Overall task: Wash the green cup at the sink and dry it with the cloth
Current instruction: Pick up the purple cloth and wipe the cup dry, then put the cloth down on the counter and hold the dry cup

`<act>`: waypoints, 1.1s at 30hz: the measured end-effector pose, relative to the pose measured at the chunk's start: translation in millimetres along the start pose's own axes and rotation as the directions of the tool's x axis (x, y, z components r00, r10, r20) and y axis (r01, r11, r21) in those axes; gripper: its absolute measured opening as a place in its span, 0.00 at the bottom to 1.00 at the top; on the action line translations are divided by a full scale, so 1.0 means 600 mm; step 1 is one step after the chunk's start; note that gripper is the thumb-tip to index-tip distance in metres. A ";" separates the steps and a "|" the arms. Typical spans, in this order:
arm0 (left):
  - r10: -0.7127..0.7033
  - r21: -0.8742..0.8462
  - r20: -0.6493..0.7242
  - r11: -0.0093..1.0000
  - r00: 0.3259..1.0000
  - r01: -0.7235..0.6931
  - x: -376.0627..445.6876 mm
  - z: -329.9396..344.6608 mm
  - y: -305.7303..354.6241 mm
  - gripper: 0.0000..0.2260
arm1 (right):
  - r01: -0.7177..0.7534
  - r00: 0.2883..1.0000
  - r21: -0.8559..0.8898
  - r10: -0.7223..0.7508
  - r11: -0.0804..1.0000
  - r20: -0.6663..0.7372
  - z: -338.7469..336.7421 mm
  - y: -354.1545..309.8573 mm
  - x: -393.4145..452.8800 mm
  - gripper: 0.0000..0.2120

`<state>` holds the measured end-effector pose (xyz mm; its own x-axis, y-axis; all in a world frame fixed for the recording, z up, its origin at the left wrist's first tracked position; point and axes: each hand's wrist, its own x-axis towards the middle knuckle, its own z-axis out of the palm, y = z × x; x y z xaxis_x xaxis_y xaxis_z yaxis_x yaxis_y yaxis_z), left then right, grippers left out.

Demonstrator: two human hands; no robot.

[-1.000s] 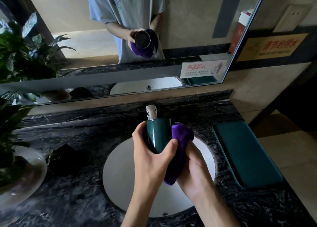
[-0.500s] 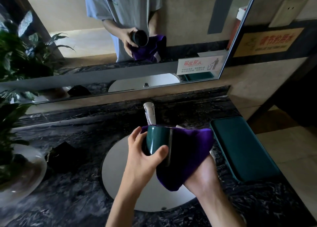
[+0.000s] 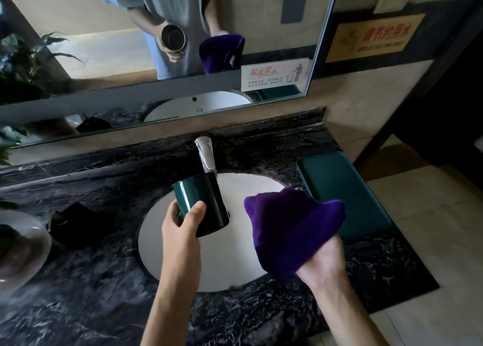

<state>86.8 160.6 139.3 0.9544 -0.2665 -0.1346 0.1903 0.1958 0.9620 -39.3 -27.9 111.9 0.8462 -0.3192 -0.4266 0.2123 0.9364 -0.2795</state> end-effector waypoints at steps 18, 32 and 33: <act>-0.126 0.079 0.043 0.989 0.991 0.123 -0.056 0.028 -0.056 0.12 | 0.300 0.935 -0.378 0.192 -0.876 0.297 -0.306 0.032 -0.062 0.29; -0.187 0.060 0.009 0.981 0.982 0.186 -0.081 0.042 -0.085 0.28 | 0.247 0.862 -0.568 -0.089 -0.785 0.499 -0.313 0.045 -0.084 0.21; -0.186 0.054 0.007 0.981 0.983 0.185 -0.080 0.043 -0.085 0.29 | 0.180 0.847 -0.673 -0.235 -0.717 0.477 -0.302 0.040 -0.074 0.20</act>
<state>25.1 139.1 103.0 0.9006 -0.3053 -0.3094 0.3513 0.0921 0.9317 -160.5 -17.8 -31.7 0.8997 -0.4211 0.1153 -0.3288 -0.8273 -0.4554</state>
